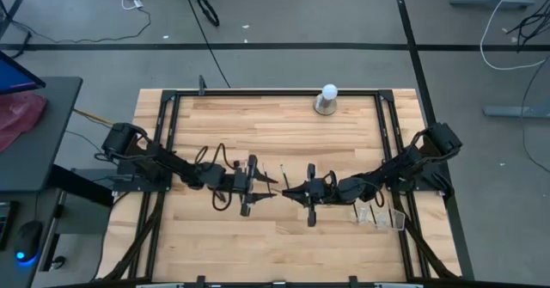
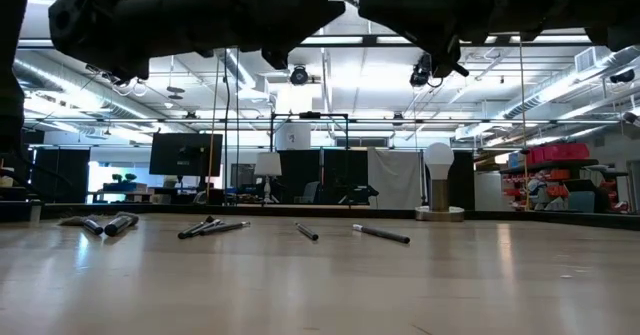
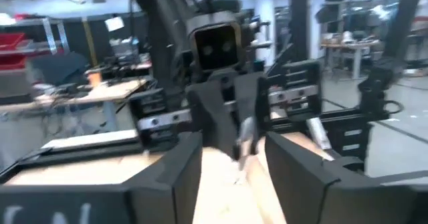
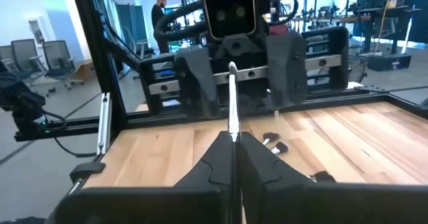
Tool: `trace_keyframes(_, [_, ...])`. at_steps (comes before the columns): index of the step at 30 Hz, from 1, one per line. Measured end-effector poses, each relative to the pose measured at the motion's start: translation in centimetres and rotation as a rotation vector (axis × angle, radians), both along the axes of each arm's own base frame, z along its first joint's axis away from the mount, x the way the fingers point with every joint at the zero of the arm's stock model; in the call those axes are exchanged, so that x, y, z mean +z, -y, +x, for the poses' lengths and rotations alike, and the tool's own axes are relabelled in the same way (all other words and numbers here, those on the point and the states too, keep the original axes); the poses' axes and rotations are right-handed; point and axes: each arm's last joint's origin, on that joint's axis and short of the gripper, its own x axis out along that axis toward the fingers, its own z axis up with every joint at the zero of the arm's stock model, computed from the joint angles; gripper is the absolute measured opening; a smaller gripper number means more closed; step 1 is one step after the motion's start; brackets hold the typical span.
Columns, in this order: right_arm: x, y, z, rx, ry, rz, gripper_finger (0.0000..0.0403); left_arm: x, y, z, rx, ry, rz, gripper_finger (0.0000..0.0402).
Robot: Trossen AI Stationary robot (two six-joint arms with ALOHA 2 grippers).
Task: Put items in baskets/containers
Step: Put the black eyeshadow brush into the transparent organizer
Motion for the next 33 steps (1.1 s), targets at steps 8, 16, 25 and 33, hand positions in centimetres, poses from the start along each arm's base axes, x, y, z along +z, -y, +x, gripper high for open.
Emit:
trace_keyframes(8, [-0.1,0.0,0.0,0.0,-0.008,0.001,0.0008,0.4,0.2,-0.1,-0.059,0.039,-0.008,0.0079])
trace_keyframes(16, [-0.5,0.0,0.0,0.0,-0.045,-0.004,0.0017,0.0,0.1,0.0,-0.052,-0.002,0.0,0.0014])
trace_keyframes(25, [1.2,0.8,-1.0,-0.059,-0.362,0.057,0.0128,-1.0,-0.6,0.2,0.032,-0.108,-0.052,0.001])
trace_keyframes(33, [3.4,0.2,2.2,-0.138,-0.589,-0.087,0.0184,-1.4,-2.0,0.5,0.053,-0.155,-0.101,0.0011])
